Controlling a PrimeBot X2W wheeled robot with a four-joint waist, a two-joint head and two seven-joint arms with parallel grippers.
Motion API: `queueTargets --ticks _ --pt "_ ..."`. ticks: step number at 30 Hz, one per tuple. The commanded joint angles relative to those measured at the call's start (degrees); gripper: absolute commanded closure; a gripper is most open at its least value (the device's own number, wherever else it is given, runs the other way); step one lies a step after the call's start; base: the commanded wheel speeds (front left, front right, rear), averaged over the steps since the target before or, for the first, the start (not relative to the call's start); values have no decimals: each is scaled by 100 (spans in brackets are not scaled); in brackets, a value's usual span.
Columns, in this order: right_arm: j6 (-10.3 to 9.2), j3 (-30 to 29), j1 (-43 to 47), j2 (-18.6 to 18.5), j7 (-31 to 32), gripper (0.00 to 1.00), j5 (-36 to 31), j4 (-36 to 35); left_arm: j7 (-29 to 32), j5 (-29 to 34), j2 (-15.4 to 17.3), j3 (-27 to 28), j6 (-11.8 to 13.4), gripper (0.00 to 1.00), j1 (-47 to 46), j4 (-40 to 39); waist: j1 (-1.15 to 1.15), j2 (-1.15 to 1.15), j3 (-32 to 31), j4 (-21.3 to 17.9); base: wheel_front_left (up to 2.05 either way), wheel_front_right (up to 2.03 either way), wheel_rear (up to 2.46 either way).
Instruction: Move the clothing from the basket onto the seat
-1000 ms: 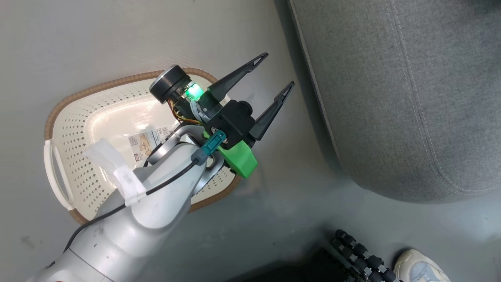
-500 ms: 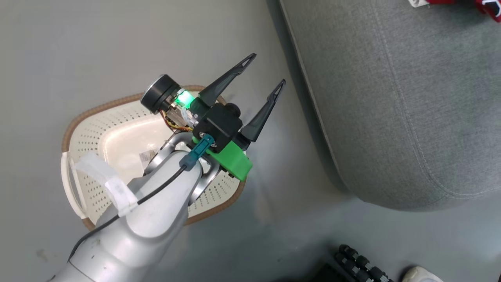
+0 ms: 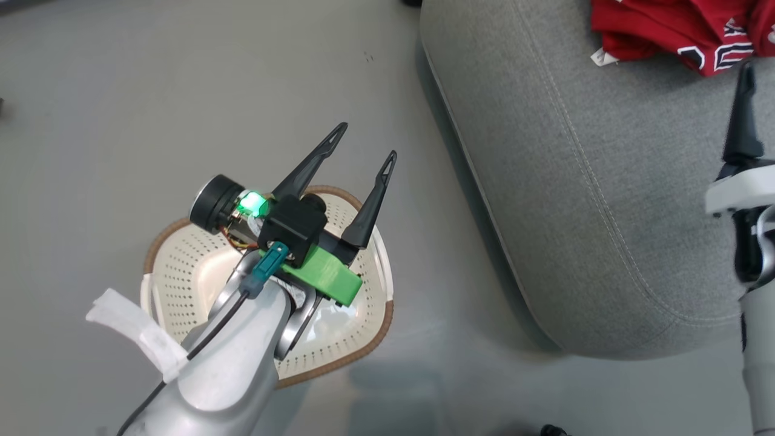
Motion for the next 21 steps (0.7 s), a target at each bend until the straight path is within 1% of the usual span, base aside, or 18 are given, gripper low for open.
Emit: queueTargets --ticks 1,4,8,15,21 --pt "-4 87 195 41 -10 0 37 -106 -1 -5 -29 92 33 0 170 -48 0 0 -372 195 0 0 0" --pt "-4 318 494 227 -9 0 36 -515 -1 -32 -77 408 93 0 472 -149 0 0 -596 379 0 0 0" --pt "-4 489 717 365 -9 0 89 -810 -2 -47 -143 756 122 0 721 -243 0 0 -778 578 0 0 0" --pt "-4 771 933 514 -10 0 107 -1134 -1 -34 -249 1466 167 0 1114 -422 0 0 -1018 903 0 0 0" --pt "-4 982 1113 611 -10 0 27 -1316 -1 38 -370 1977 131 0 1437 -535 0 0 -1236 1172 0 0 0"
